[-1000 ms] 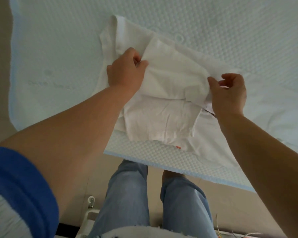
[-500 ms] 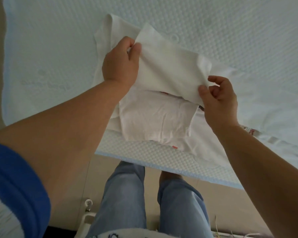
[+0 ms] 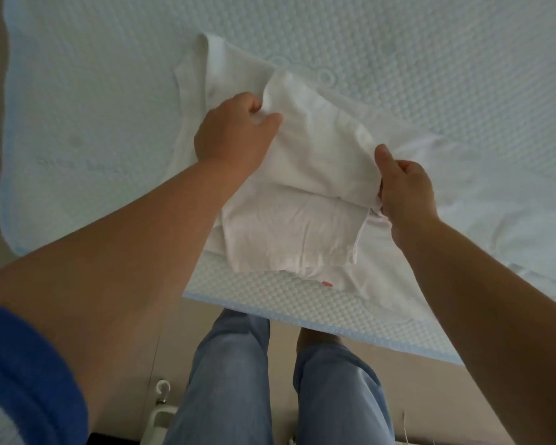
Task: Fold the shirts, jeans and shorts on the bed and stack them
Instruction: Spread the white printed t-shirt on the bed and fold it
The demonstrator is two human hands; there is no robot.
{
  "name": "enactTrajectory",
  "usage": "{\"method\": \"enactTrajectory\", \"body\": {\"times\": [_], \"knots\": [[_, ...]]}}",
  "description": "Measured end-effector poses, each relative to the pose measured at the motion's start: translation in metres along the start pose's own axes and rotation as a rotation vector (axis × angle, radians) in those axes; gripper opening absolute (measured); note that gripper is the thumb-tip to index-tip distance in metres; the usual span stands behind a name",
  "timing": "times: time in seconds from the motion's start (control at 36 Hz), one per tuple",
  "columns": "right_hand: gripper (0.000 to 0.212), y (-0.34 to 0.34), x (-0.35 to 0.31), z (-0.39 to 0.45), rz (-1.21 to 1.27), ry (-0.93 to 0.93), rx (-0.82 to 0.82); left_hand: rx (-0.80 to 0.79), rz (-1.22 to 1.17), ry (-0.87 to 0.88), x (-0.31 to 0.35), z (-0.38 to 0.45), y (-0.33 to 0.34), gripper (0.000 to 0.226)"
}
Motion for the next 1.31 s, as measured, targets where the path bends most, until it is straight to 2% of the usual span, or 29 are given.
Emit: {"method": "enactTrajectory", "body": {"times": [0.14, 0.25, 0.33, 0.39, 0.44, 0.53, 0.61, 0.69, 0.81, 0.89, 0.97, 1.03, 1.08, 1.22, 1.31], "knots": [[0.011, 0.002, -0.01, 0.001, 0.13, 0.139, 0.005, 0.024, -0.054, -0.018, -0.002, 0.003, -0.001, 0.021], [0.018, 0.006, -0.009, -0.003, 0.197, 0.24, -0.07, 0.049, -0.069, -0.014, -0.003, -0.006, -0.003, 0.019], [0.016, 0.005, -0.009, -0.003, 0.224, 0.238, -0.043, 0.113, -0.014, 0.057, 0.003, -0.011, -0.008, 0.035], [0.024, 0.005, -0.011, -0.002, 0.23, 0.135, 0.009, 0.178, 0.062, 0.185, 0.013, -0.017, -0.013, 0.054], [0.03, 0.006, -0.016, -0.003, 0.221, 0.01, 0.032, 0.183, 0.006, 0.337, 0.029, -0.028, -0.015, 0.056], [0.035, 0.006, -0.02, -0.003, 0.183, -0.095, 0.057, 0.0, 0.029, 0.568, 0.04, -0.045, 0.003, 0.044], [0.034, 0.003, -0.021, -0.006, 0.055, -0.221, 0.131, -0.194, 0.243, 0.566, 0.022, -0.051, 0.027, 0.057], [0.025, 0.004, -0.014, -0.007, -0.031, -0.297, 0.166, -0.226, 0.372, 0.576, 0.007, -0.053, 0.039, 0.067], [0.039, 0.008, -0.009, -0.011, -0.246, -0.454, 0.162, -0.241, 0.402, 0.582, 0.007, -0.052, 0.041, 0.069], [0.042, 0.003, -0.012, -0.024, -0.339, -0.603, 0.219, -0.259, 0.324, 0.57, 0.011, -0.052, 0.031, 0.068], [0.037, 0.003, -0.018, -0.046, -0.398, -0.762, 0.201, -0.122, 0.105, 0.493, 0.011, -0.059, -0.003, 0.056], [0.031, 0.01, -0.02, -0.064, -0.397, -0.867, 0.099, 0.066, 0.019, 0.376, -0.001, -0.069, -0.031, 0.042], [0.025, 0.02, -0.02, -0.082, -0.414, -0.948, -0.06, 0.164, 0.042, 0.164, -0.026, -0.084, -0.054, 0.033], [0.024, 0.046, 0.006, -0.12, -0.696, -1.021, -0.422, 0.202, 0.119, -0.326, -0.103, -0.128, -0.087, 0.034], [0.033, 0.052, 0.023, -0.138, -0.819, -1.11, -0.511, 0.087, 0.004, -0.504, -0.138, -0.145, -0.088, 0.036]]}}
Point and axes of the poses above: each hand's wrist, its own z-axis towards the middle knuckle, its own y-axis out of the palm, x = y × z, the point moved 4 cm from there along z, towards the middle knuckle, and after that the axes turned 13 degrees about x, right-handed, at the moved point
